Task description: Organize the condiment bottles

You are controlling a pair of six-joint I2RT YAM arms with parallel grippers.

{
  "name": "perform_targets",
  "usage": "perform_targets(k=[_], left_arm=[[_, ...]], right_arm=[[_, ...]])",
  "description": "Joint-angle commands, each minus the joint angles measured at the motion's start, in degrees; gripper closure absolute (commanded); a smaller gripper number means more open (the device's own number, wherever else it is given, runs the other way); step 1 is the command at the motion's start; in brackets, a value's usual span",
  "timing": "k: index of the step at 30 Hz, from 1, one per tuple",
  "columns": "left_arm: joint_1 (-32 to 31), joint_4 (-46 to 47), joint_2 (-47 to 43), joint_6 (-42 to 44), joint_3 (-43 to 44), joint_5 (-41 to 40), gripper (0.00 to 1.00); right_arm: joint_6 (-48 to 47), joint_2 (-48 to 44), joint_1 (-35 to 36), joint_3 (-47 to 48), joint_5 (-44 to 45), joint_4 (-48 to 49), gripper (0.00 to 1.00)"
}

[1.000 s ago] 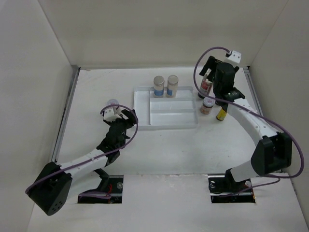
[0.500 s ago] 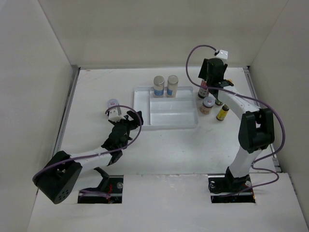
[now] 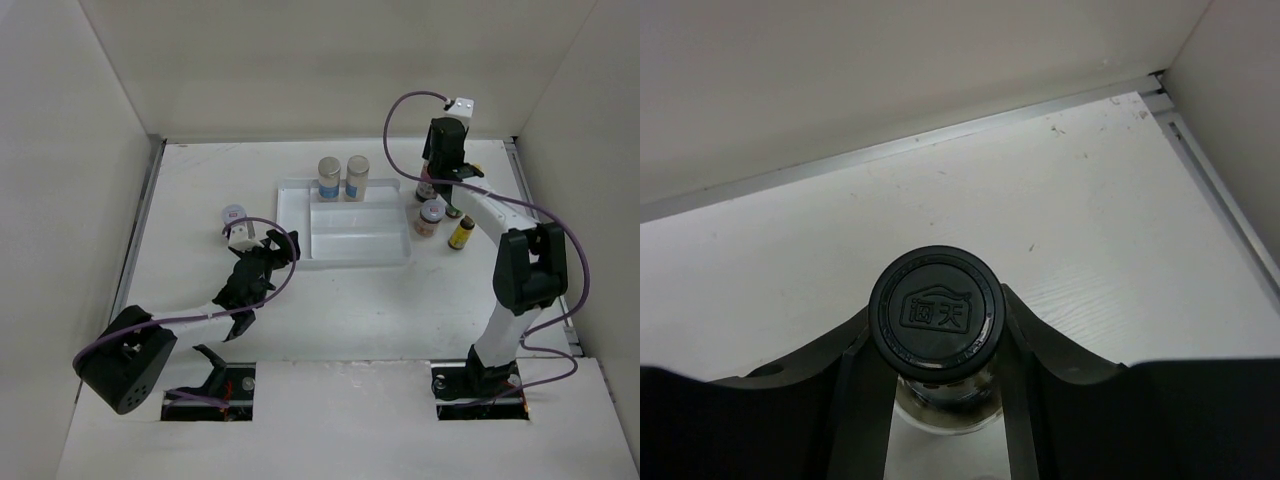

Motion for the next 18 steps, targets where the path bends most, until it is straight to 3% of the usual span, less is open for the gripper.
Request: perform_targets(k=[1,7,18], left_arm=[[-0.14,3.87,-1.07,-0.59,0.43,0.74,0.21],[-0.05,3.34,-0.63,-0.68,0.87,0.74,0.21],[0.04,3.25,-0.28,-0.68,0.96,1.0,0.21]], right_arm=[[-2.89,-8.66,1.35,2.35,2.94,12.45,0.74],[-2.37,-11.31,4.86,1.83,1.89,13.15,0.75],[3.78,-7.44,9.79,2.62,-1.45,14.47,0.74]])
